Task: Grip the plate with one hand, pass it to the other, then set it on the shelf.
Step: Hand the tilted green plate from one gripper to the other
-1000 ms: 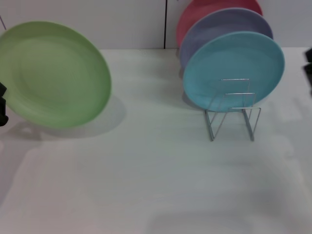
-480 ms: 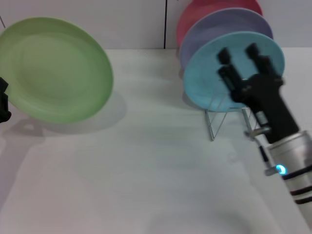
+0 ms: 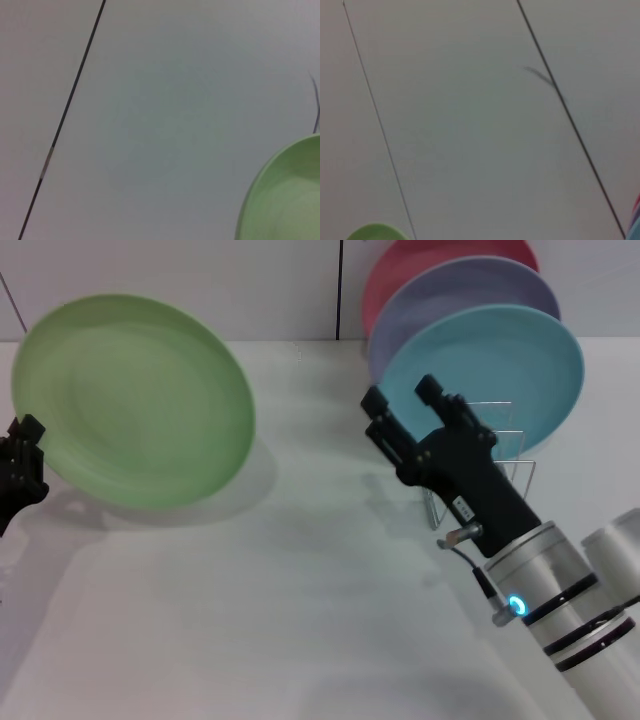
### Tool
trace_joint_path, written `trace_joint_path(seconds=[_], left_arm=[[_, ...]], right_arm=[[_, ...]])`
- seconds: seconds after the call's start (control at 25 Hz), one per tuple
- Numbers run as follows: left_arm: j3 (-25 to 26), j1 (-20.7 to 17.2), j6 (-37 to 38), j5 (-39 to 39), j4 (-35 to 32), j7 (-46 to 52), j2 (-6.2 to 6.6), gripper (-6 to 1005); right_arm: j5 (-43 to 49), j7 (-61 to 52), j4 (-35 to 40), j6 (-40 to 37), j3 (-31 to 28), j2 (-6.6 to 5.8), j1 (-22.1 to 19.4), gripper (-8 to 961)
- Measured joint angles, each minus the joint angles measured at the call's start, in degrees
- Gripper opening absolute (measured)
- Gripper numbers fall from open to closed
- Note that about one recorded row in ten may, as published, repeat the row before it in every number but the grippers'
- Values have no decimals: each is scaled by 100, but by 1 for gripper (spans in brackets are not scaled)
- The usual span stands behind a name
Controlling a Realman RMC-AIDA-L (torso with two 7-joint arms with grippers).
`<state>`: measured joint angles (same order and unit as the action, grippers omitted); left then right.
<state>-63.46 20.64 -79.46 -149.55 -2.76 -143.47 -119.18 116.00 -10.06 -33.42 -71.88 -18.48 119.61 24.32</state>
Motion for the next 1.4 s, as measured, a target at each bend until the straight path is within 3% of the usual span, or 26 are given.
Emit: trace_joint_path(seconds=[0.32,1.4], left_arm=[[4,224,33,5,489,-232,1,55],[80,524,5,85,800,-304,0,64]], right_arm=[[11,1,-88,487,123,1,80,751],[147,-77,-320,1485,137,5,449,749]])
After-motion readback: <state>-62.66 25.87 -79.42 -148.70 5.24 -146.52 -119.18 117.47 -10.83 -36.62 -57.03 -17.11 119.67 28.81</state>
